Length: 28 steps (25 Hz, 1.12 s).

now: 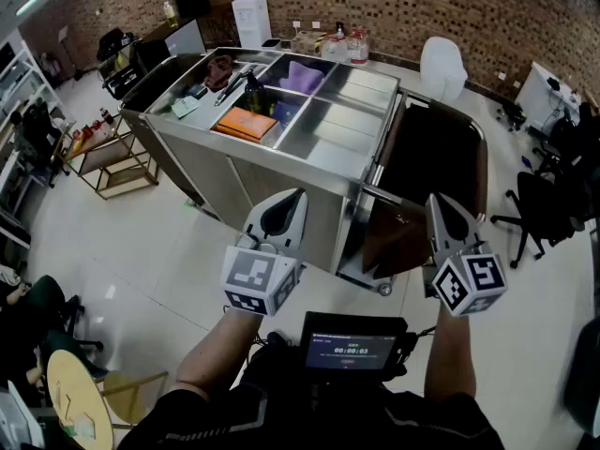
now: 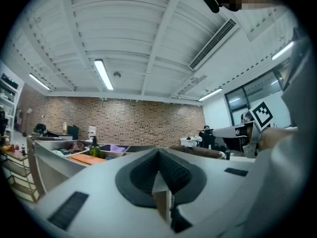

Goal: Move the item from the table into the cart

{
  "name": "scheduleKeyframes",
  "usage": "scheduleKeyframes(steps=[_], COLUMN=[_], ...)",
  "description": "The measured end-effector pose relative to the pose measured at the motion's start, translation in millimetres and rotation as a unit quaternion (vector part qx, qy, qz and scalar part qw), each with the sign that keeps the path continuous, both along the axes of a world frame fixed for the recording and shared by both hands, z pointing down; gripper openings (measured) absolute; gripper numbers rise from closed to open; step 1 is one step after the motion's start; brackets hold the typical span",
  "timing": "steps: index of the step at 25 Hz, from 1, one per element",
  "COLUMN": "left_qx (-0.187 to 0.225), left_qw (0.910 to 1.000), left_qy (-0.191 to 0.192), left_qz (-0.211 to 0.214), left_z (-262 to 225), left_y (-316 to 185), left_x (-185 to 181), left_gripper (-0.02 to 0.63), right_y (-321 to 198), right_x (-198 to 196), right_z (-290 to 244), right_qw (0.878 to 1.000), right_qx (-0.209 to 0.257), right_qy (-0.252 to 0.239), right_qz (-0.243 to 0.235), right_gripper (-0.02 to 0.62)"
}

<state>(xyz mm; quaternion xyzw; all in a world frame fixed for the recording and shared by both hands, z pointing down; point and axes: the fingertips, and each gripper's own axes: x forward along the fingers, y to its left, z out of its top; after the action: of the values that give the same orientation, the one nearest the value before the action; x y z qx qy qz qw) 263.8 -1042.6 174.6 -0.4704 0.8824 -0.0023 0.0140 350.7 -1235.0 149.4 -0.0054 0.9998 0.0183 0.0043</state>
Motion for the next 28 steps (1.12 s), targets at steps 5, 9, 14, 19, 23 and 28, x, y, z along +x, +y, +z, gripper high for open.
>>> scheduleKeyframes(steps=[5, 9, 14, 19, 23, 28], left_qx=[0.006, 0.009, 0.022, 0.017, 0.022, 0.024], left_qw=[0.9991, 0.9949, 0.9860, 0.9601, 0.9354, 0.8861], left_qy=[0.008, 0.005, 0.022, 0.032, 0.043, 0.042], left_qz=[-0.041, -0.101, -0.164, -0.277, -0.350, -0.461], left_z=[6, 12, 30, 49, 55, 57], left_y=[130, 271, 420, 551, 632, 742], left_x=[-67, -133, -190, -233, -260, -265], left_gripper=[0.000, 0.000, 0.000, 0.000, 0.000, 0.002], right_y=[122, 253, 401, 526, 613, 729], right_x=[-79, -168, -257, -347, -415, -476], right_z=[1, 13, 27, 49, 46, 47], right_qw=[0.999, 0.996, 0.985, 0.959, 0.930, 0.887], right_qx=[0.003, 0.005, 0.003, 0.005, 0.004, -0.002], right_qy=[-0.005, 0.005, -0.003, 0.014, 0.011, 0.007], right_qz=[-0.036, -0.086, -0.172, -0.283, -0.367, -0.462], right_gripper=[0.002, 0.002, 0.002, 0.002, 0.002, 0.002])
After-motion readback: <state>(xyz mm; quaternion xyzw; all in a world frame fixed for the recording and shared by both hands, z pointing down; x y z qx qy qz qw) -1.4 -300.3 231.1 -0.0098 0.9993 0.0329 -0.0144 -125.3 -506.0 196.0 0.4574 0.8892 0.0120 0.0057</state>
